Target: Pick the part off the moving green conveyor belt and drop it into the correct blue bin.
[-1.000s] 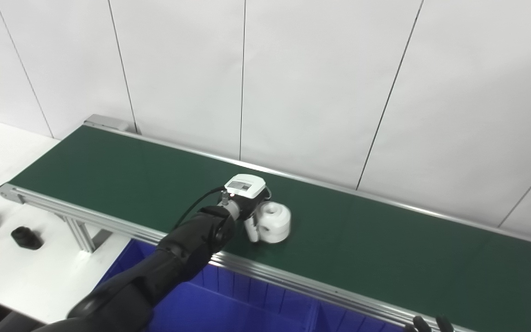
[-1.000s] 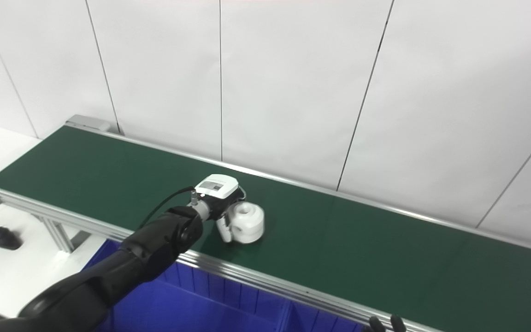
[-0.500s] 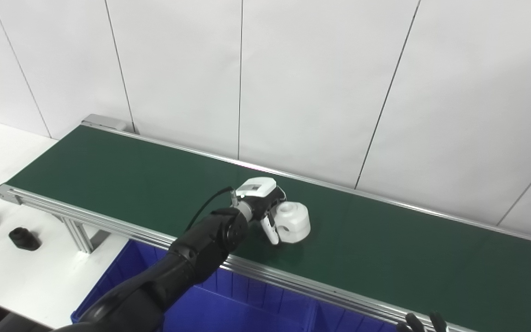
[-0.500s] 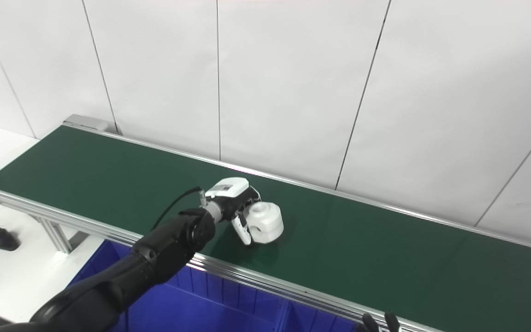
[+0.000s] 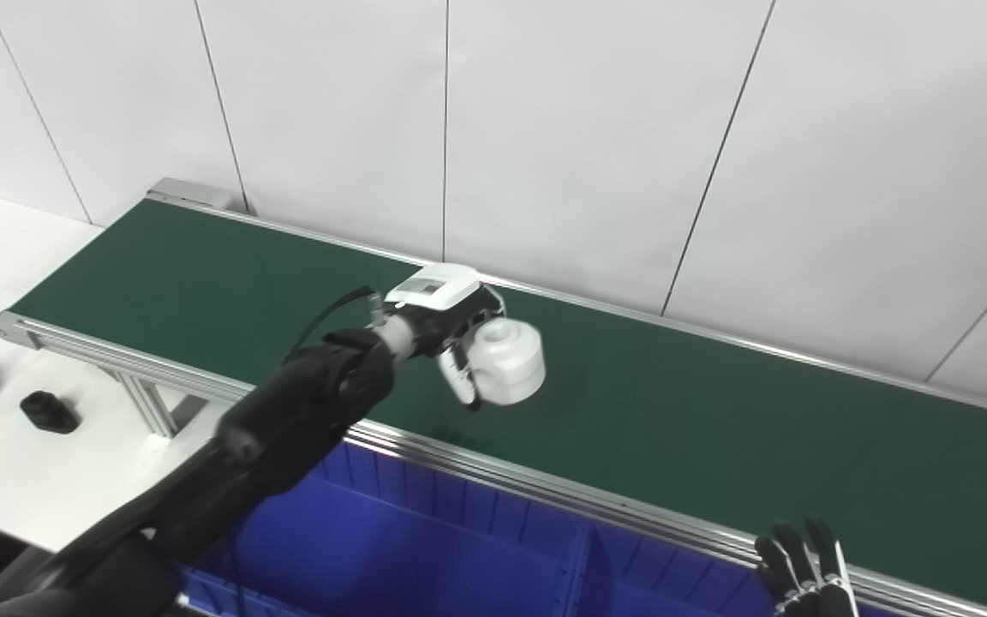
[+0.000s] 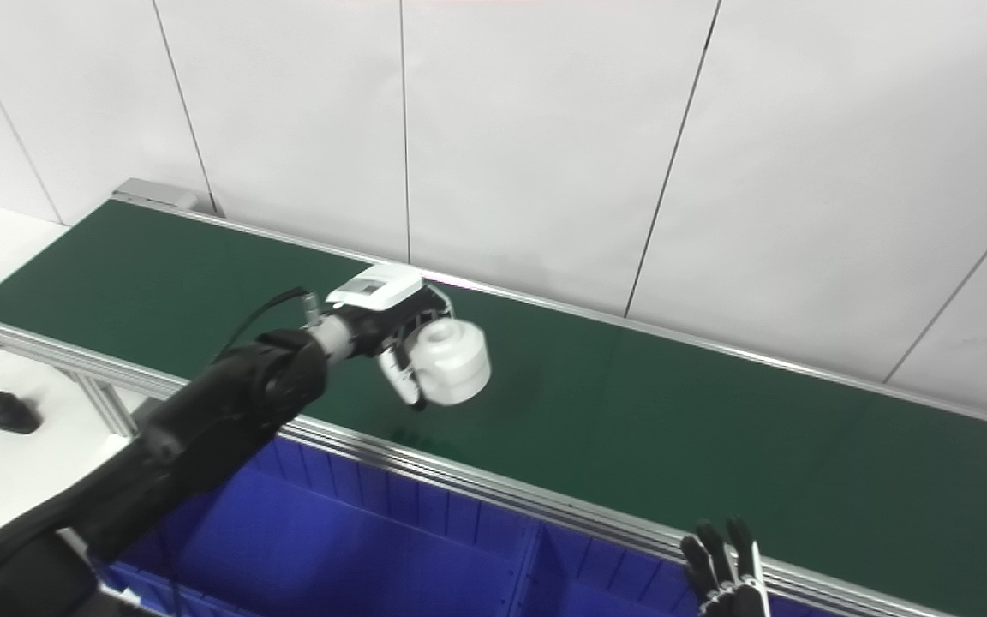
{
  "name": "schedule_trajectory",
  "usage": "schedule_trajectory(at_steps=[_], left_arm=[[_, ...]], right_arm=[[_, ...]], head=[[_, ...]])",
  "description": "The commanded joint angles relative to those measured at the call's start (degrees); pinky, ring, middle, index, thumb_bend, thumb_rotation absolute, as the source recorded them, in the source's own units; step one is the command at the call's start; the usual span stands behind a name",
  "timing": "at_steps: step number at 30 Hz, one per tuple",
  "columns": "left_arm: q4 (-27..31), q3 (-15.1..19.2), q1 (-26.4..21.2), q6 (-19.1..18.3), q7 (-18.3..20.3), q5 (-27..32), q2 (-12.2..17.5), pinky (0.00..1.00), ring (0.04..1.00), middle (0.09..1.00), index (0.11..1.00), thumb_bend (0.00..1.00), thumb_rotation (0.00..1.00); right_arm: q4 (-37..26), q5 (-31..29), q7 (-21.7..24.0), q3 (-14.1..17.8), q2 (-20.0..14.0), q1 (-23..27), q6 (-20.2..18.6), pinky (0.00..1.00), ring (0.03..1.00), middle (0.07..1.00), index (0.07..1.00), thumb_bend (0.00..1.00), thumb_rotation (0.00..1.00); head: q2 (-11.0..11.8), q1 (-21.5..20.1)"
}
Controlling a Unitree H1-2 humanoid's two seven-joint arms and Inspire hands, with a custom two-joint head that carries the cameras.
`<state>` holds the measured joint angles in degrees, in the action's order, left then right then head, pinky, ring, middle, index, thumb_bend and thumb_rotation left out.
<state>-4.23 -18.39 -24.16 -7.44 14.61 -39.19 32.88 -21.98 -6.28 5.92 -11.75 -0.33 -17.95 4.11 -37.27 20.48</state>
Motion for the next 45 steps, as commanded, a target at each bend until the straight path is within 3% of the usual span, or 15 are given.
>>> schedule_trajectory(at_steps=[1, 3, 6, 9, 15, 19, 21, 24, 27, 32, 37, 40, 41, 42, 45], left_arm=[[4.81, 1.75, -0.02, 2.17, 0.09, -0.80, 3.28, 0.35, 0.414, 0.455, 0.497, 0.52, 0.00], [7.84, 2.29, 2.38, 2.97, 0.38, -1.69, 5.05, 0.34, 0.406, 0.443, 0.501, 0.52, 0.00], [12.69, 2.73, 7.07, 5.02, -0.61, -5.58, 7.90, 0.45, 0.459, 0.496, 0.479, 0.52, 0.00], [16.72, 4.52, 13.15, 7.24, -2.69, -7.99, 9.65, 0.41, 0.396, 0.423, 0.507, 0.52, 0.00], [15.03, 7.98, 22.99, 10.47, -5.25, -10.08, 11.89, 0.45, 0.428, 0.434, 0.506, 0.52, 0.00], [12.18, 9.88, 27.19, 11.12, -6.41, -10.77, 11.91, 0.37, 0.350, 0.408, 0.506, 0.52, 0.00], [11.76, 10.25, 28.21, 10.97, -6.09, -11.62, 11.65, 0.37, 0.355, 0.409, 0.507, 0.52, 0.00], [7.72, 9.78, 29.30, 13.04, -9.38, -12.75, 10.96, 0.36, 0.348, 0.404, 0.506, 0.52, 0.00], [3.84, 8.93, 29.00, 14.21, -11.57, -13.93, 10.42, 0.28, 0.308, 0.443, 0.492, 0.52, 0.00], [-0.40, 7.76, 26.87, 13.08, -13.57, -17.97, 10.28, 0.28, 0.305, 0.443, 0.494, 0.52, 0.00], [-3.36, 10.08, 24.68, 8.43, -12.51, -17.36, 9.44, 0.24, 0.271, 0.472, 0.486, 0.53, 0.00], [-4.03, 10.98, 23.54, 6.92, -5.95, -12.77, 9.94, 0.30, 0.351, 0.477, 0.490, 0.53, 0.00], [-3.93, 11.00, 23.32, 6.47, -3.86, -11.63, 10.18, 0.42, 0.502, 0.589, 0.494, 0.52, 0.05], [-2.89, 10.20, 22.64, 3.61, 4.00, -9.65, 11.20, 0.64, 0.753, 0.804, 0.732, 0.76, 0.28], [0.18, 8.36, 21.24, -3.36, 20.10, -6.30, 13.04, 0.83, 0.942, 0.959, 0.938, 0.95, 0.48]], right_arm=[[-0.95, -1.09, 0.62, 0.82, -0.47, 1.62, 0.28, 0.94, 0.931, 0.944, 1.000, 0.72, 1.00], [-1.02, -1.68, 0.77, 1.54, -1.04, 2.28, -0.32, 0.93, 0.925, 0.943, 1.000, 0.73, 1.00], [-0.80, -3.21, 0.65, 3.00, -1.65, 3.42, -0.93, 0.92, 0.917, 0.931, 1.000, 0.70, 1.00], [0.03, -4.80, 0.64, 4.41, -1.97, 4.84, -0.69, 0.89, 0.899, 0.915, 1.000, 0.70, 1.00], [0.12, -5.23, 1.06, 4.69, -1.76, 5.89, -1.41, 0.83, 0.866, 0.887, 1.000, 0.69, 0.97], [0.73, -5.34, 1.45, 5.01, -2.16, 6.24, -1.18, 0.81, 0.842, 0.862, 1.000, 0.69, 0.94], [0.87, -5.47, 1.68, 5.11, -2.27, 6.32, -1.22, 0.81, 0.840, 0.860, 1.000, 0.69, 0.93], [1.50, -6.07, 2.27, 5.20, -2.70, 6.53, -0.88, 0.80, 0.834, 0.860, 1.000, 0.69, 0.92], [2.03, -7.22, 3.10, 5.25, -3.00, 6.68, -0.60, 0.80, 0.831, 0.852, 1.000, 0.70, 0.89], [1.94, -7.68, 3.64, 5.12, -3.24, 6.58, -0.76, 0.79, 0.829, 0.847, 1.000, 0.71, 0.87], [1.21, -8.02, 3.65, 4.98, -3.43, 6.40, -1.18, 0.79, 0.823, 0.849, 1.000, 0.71, 0.87], [0.81, -8.48, 3.67, 4.89, -3.34, 6.40, -1.57, 0.79, 0.823, 0.846, 0.998, 0.71, 0.88], [0.79, -8.52, 3.74, 4.88, -3.35, 6.43, -1.56, 0.79, 0.823, 0.847, 0.995, 0.72, 0.90], [0.74, -8.51, 3.90, 4.86, -3.53, 6.48, -1.54, 0.79, 0.828, 0.848, 0.994, 0.73, 0.92], [0.60, -8.53, 4.18, 4.86, -3.89, 6.59, -1.55, 0.79, 0.834, 0.849, 0.991, 0.74, 0.93]], head=[[-0.23, 1.06], [-0.26, 1.52], [-0.13, 1.41], [0.27, 1.13], [0.27, 1.01], [0.48, 1.13], [0.44, 1.04], [0.56, 0.75], [0.89, 0.75], [0.70, 0.25], [0.42, 0.53], [0.20, 0.27], [0.20, 0.27], [0.20, 0.27], [0.23, 0.64]])
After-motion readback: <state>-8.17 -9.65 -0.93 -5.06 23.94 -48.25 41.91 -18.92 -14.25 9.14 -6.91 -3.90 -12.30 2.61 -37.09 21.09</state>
